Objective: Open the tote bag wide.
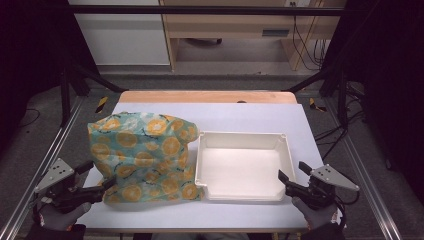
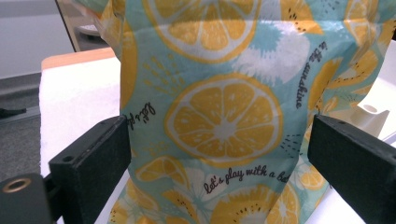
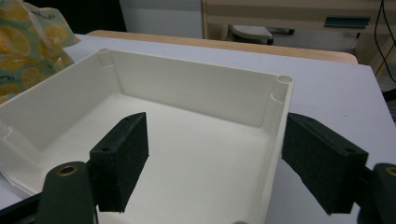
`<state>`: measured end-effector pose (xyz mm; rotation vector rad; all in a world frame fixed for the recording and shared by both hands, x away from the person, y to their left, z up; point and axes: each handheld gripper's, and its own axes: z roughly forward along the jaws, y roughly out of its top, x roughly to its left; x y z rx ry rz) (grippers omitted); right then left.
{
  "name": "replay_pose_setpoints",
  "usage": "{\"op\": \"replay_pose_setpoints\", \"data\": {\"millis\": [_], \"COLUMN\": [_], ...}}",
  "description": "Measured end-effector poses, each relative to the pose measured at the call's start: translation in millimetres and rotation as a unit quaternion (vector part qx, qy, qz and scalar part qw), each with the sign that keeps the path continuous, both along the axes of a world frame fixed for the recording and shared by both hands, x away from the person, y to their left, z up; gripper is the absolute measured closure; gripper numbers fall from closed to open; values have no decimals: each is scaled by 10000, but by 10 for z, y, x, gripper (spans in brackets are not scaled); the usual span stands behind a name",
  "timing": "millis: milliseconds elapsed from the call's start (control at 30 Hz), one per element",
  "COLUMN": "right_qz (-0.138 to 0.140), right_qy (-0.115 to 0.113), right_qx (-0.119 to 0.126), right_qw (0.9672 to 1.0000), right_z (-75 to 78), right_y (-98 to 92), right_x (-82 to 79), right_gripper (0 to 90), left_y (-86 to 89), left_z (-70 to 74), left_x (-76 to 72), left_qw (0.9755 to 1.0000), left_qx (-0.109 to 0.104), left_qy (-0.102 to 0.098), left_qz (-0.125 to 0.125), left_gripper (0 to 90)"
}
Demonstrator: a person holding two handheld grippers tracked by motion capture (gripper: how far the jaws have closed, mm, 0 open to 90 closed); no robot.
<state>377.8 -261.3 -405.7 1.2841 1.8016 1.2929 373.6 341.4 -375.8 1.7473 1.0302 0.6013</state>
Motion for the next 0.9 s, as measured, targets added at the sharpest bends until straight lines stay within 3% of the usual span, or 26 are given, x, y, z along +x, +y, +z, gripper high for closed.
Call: {"op": "replay_pose_setpoints", "data": {"millis": [233,900], "right_qz": [2,363], "right_qy": [8,-56], "right_qx": [-5,65], "right_qw": [10000,9993], "right_z": [28,202], "right_y": [35,307], "right_x": [-12,33], "right_gripper": [273,324], "left_y": [11,-11], "left_z": [14,126], "left_x": [-18,-54], "left_qw": [9999,9995], "left_qx": [-110,-228], "left_qy": [-40,-200], "left_qz": [-46,-63], "left_gripper": [67,94]}}
